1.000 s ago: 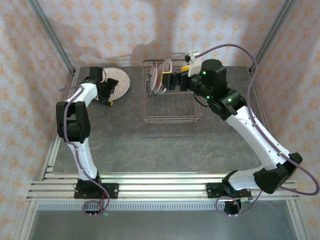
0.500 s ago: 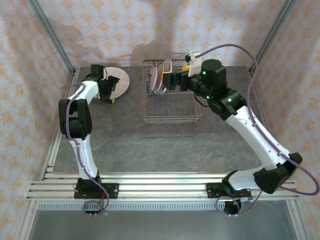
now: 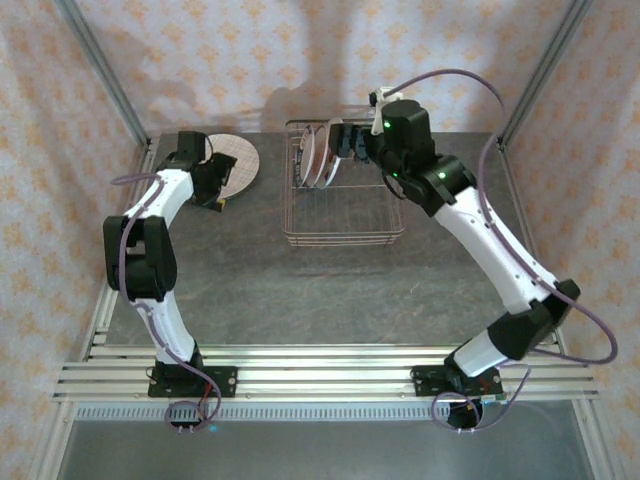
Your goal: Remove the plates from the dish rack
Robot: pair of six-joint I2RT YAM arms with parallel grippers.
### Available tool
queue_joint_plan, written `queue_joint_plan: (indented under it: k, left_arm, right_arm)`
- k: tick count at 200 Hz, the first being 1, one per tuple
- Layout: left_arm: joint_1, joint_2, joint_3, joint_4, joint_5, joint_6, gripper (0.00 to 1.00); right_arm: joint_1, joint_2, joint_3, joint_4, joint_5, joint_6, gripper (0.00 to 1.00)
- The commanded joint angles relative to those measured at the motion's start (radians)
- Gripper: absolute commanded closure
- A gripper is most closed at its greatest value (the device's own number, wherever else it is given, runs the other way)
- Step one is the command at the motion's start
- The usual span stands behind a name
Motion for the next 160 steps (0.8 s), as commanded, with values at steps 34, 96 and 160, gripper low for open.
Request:
queue_joint_plan:
  k: [34,96,160]
  left_arm:
    - [-0.151,-0.255,-0.058,0.044,-0.178,0.097,0.05]
    - [-0.303,-0.517,-0.199,0.085,-0.179,0.303,0.05]
    - [-0.349,-0.722,-0.294,0.039,-0.101,0.409,0.07]
  right_arm:
    - [-0.025,0.266,0.277,-0.223,0.167,0.157,0.18]
    - [-0.070,0.584,0.605,-0.399,0.083,0.248,0.32]
    - [-0.087,0.751,0.774,-0.486,0.128,0.268,0.45]
